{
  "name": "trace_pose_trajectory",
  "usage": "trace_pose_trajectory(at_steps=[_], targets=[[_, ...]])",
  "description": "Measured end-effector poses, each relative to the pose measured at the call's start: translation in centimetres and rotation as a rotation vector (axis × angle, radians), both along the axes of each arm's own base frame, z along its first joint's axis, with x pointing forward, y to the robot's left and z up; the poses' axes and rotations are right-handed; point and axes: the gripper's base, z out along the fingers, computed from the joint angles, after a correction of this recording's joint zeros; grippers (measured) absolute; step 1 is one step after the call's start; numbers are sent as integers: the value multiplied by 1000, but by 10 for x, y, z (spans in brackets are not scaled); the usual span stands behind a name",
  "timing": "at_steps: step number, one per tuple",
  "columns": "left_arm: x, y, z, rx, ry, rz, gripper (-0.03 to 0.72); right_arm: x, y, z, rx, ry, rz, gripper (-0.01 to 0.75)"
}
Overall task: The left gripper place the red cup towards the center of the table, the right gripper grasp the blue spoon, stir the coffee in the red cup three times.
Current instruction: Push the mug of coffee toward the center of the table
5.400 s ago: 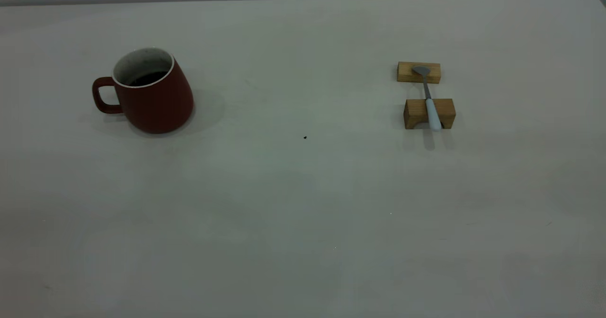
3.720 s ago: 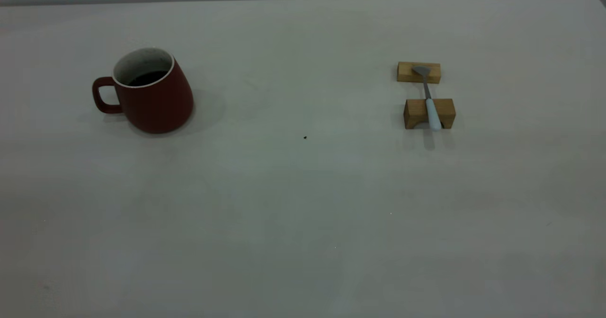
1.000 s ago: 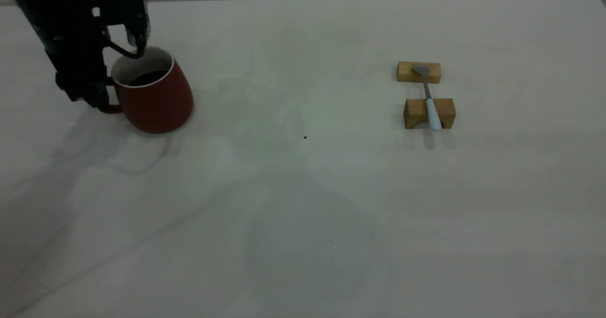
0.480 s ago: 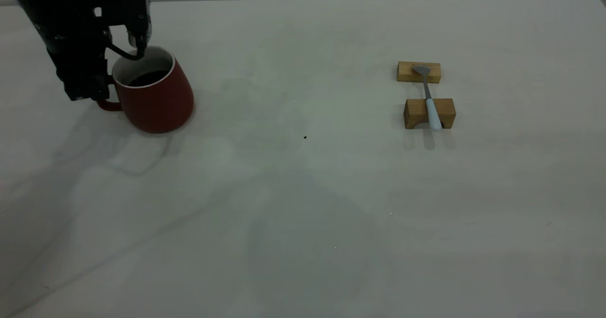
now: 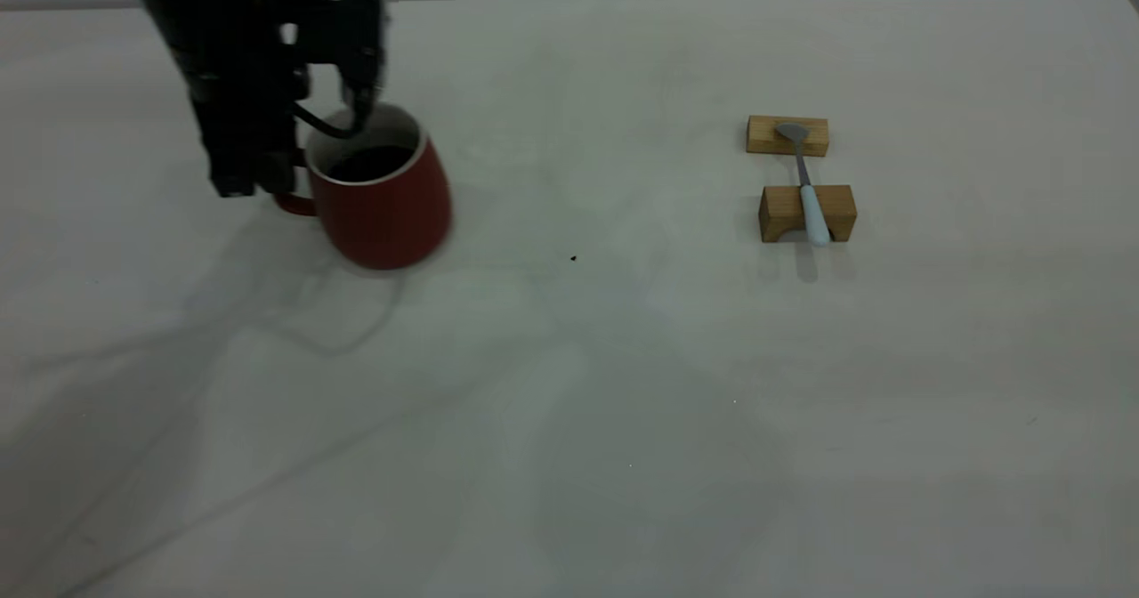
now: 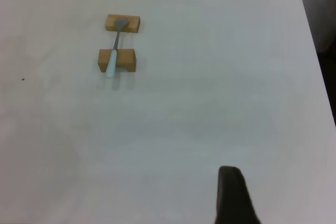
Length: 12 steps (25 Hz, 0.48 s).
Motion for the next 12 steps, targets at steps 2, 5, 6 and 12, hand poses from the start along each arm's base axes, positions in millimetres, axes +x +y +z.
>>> trace_pose_trajectory(at_steps=[2, 5, 6, 12], targets=[[-2, -12, -1, -4, -7, -30, 213, 0, 0, 0, 0, 0, 0, 511], [-6, -32, -2, -15, -28, -83, 213, 0, 0, 0, 0, 0, 0, 511], [-7, -38, -1, -19, -36, -98, 213, 0, 0, 0, 0, 0, 0, 511], [-14, -66, -3, -37, -63, -171, 213, 0, 0, 0, 0, 0, 0, 511]])
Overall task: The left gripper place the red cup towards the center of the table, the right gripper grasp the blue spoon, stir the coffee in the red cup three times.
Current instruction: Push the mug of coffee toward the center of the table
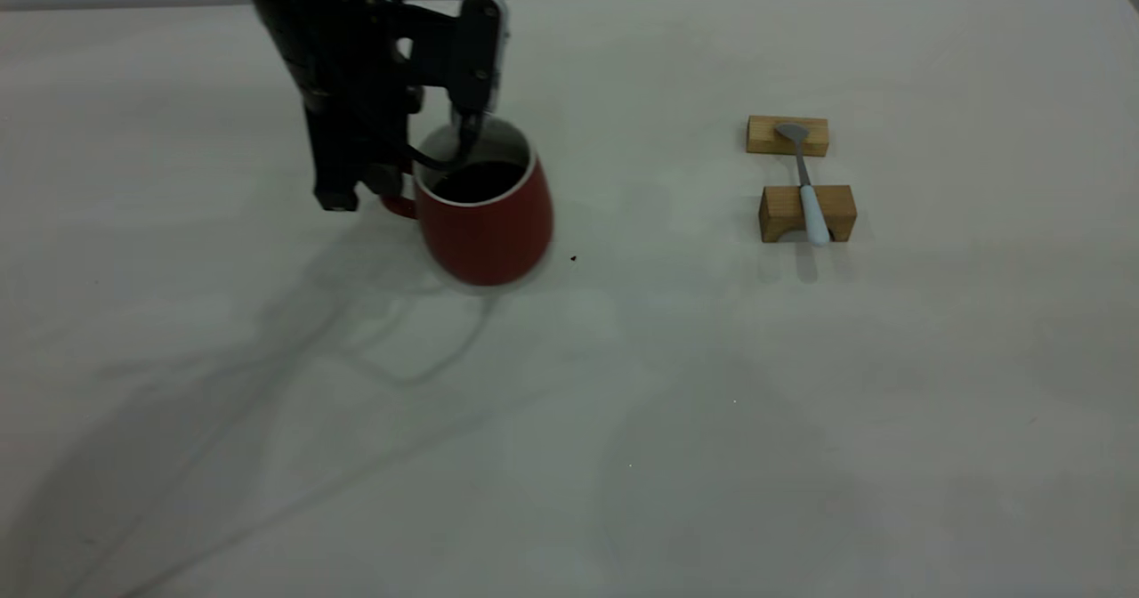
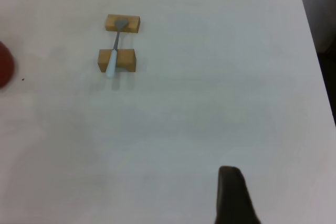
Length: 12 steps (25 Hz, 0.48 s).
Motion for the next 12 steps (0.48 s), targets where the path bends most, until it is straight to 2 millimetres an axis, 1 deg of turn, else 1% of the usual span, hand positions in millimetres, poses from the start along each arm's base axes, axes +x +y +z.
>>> trace_pose_trajectory(at_steps=[7, 12], targets=[[-6, -14, -5, 0, 0, -39, 213, 0, 0, 0, 0, 0, 0, 511], [-7, -17, -5, 3, 5, -47, 213, 0, 0, 0, 0, 0, 0, 511]])
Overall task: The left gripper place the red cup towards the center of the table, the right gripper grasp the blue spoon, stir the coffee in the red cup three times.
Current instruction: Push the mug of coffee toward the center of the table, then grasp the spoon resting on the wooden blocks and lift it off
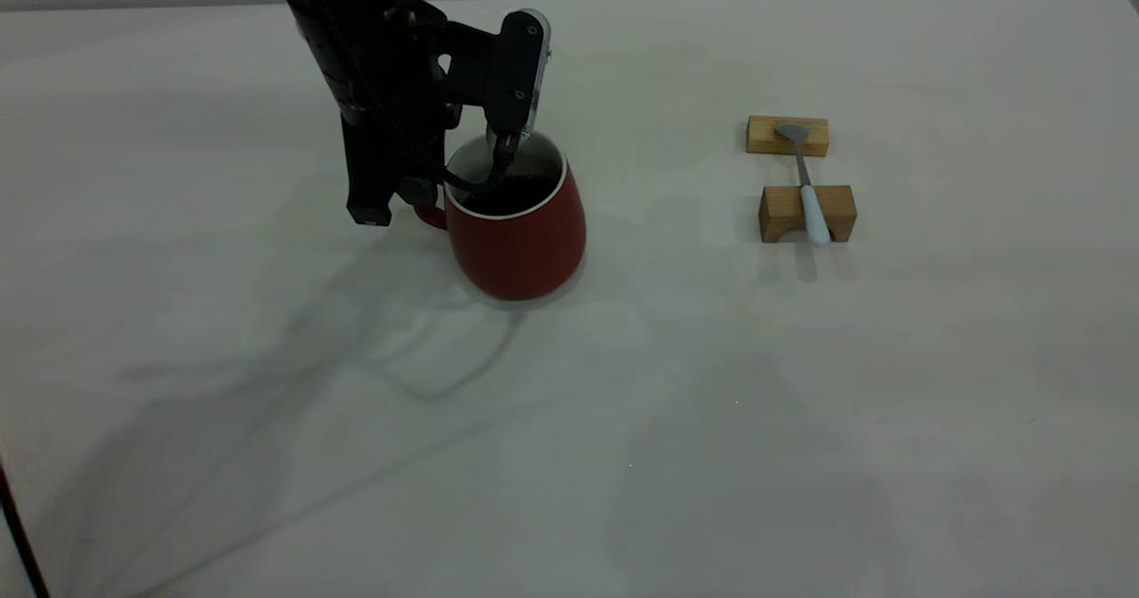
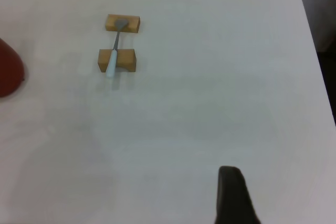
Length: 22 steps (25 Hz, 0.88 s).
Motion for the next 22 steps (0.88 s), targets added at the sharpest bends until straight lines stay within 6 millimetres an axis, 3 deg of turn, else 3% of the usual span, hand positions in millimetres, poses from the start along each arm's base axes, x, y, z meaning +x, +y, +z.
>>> trace_pose_trajectory(at_steps=[3, 6, 9, 12, 15, 19, 22], targets=[[0, 0, 0, 1, 2, 0, 249, 0, 0, 0, 0, 0, 0, 511], [-2, -2, -2, -2, 15, 8, 402, 0, 0, 0, 0, 0, 0, 511], [-2, -2, -2, -5, 17, 22, 609, 0, 0, 0, 0, 0, 0, 511], [-2, -1, 10, -11, 12, 51, 674, 0, 0, 0, 0, 0, 0, 511], [0, -1, 46, -56, -31, 151, 670, 0, 0, 0, 1, 0, 0, 511], [-4, 2, 119, -183, -114, 393, 638, 0, 0, 0, 1, 0, 0, 511], [-18, 11, 171, -280, -137, 644, 584, 0, 0, 0, 1, 0, 0, 511]])
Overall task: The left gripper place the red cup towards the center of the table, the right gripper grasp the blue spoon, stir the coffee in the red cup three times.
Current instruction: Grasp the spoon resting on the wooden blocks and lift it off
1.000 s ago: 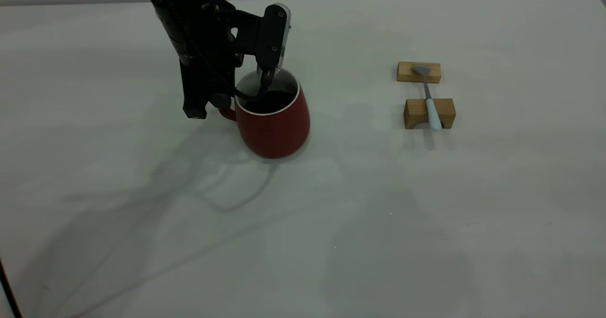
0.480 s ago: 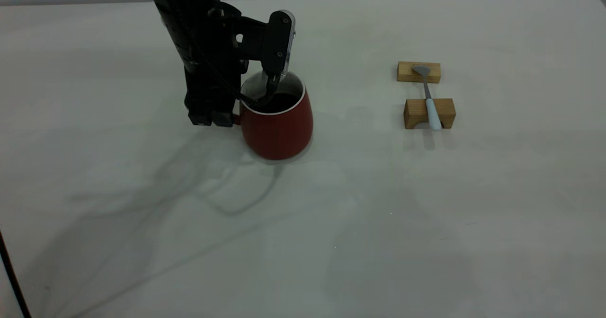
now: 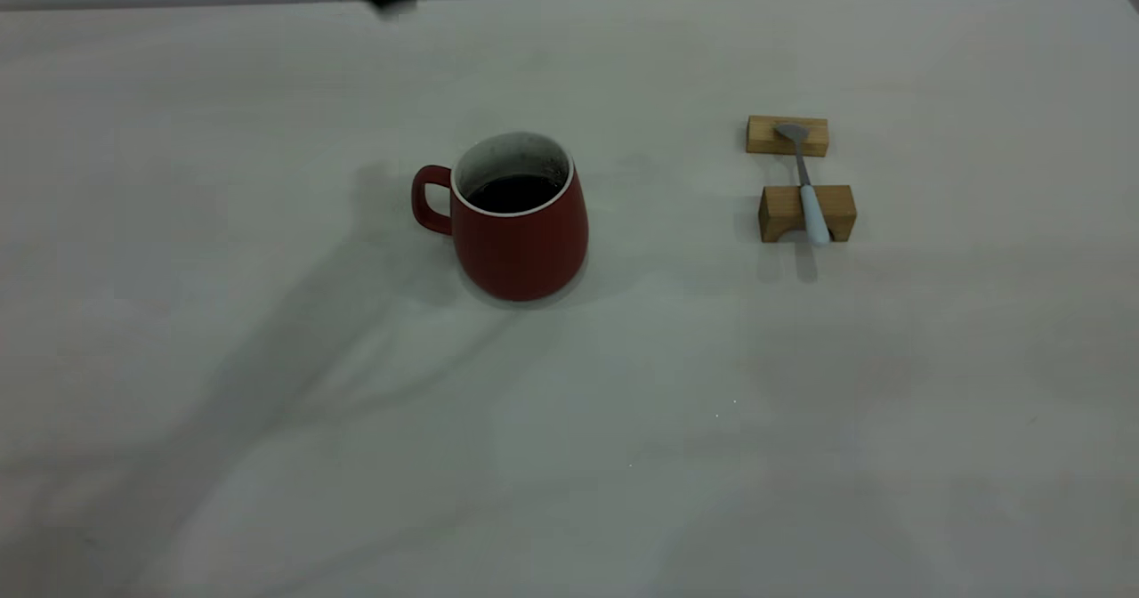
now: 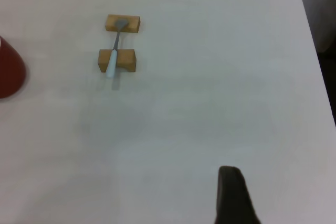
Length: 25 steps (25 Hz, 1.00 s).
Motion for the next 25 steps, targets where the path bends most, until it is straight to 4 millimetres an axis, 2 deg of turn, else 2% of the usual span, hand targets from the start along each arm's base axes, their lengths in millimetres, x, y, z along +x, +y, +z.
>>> trace_pose_trajectory(at_steps=[3, 8, 13, 18, 21, 25], targets=[[-20, 12, 45, -71, 0, 194, 522, 0, 0, 0, 0, 0, 0, 511], [-52, 31, 88, -79, 47, 349, 436, 0, 0, 0, 0, 0, 0, 511], [-88, 50, 112, -9, 168, 482, 382, 0, 0, 0, 0, 0, 0, 511], [-120, 69, 140, -103, 81, 592, 350, 0, 0, 0, 0, -1, 0, 511], [-157, 87, 157, -159, 22, 594, 338, 0, 0, 0, 0, -1, 0, 511], [-214, 116, 159, -219, -40, 593, 337, 0, 0, 0, 0, -1, 0, 511]])
